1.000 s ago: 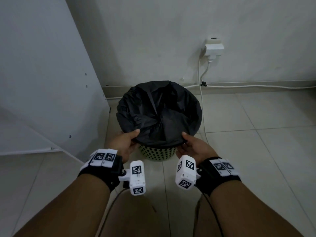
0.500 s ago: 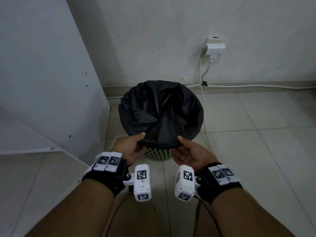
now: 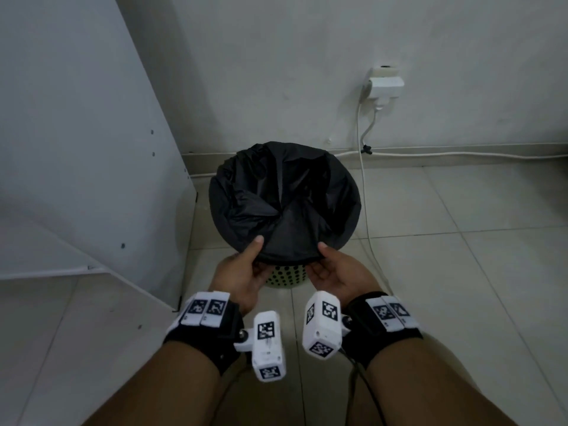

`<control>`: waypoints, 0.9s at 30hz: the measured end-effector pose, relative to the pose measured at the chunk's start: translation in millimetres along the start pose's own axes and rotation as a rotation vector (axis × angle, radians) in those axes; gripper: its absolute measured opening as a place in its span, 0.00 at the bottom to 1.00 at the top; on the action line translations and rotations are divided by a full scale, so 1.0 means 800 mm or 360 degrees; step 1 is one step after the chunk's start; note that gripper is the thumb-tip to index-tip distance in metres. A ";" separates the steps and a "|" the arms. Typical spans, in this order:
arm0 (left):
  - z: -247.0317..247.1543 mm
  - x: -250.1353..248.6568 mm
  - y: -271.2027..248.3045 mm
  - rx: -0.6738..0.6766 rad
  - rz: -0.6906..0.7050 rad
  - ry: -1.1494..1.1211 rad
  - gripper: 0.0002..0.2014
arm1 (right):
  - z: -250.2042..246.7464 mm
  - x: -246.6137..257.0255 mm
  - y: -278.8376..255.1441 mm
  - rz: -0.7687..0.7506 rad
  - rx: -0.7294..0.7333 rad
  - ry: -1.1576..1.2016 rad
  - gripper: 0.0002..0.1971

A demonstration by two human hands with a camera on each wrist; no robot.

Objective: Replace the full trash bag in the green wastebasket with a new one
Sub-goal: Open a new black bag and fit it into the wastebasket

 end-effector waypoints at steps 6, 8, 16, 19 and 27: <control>0.008 0.002 -0.006 -0.0061 0.0175 -0.0062 0.10 | -0.015 0.004 0.009 -0.0399 0.0036 -0.0112 0.07; -0.002 -0.006 -0.001 -0.0034 0.0205 0.0052 0.10 | -0.020 0.021 0.006 -0.0605 0.0079 -0.0235 0.09; -0.010 -0.037 0.002 0.0101 0.0261 0.0332 0.08 | -0.026 0.036 0.018 -0.0407 0.0069 -0.0174 0.12; -0.007 -0.034 0.004 0.0027 0.0245 0.0358 0.09 | -0.022 0.031 0.021 -0.0282 0.0016 -0.0081 0.06; 0.006 -0.009 0.003 -0.0012 0.0136 0.0070 0.11 | -0.012 0.000 0.016 -0.0022 0.0066 -0.0104 0.04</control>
Point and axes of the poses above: each hand's wrist, its own y-axis towards the middle knuckle, its own z-axis out of the palm, x = y × z, the point moved 7 cm from there along y, towards the middle knuckle, and after that the axes turned 15 degrees about y, right-handed, at the moved point
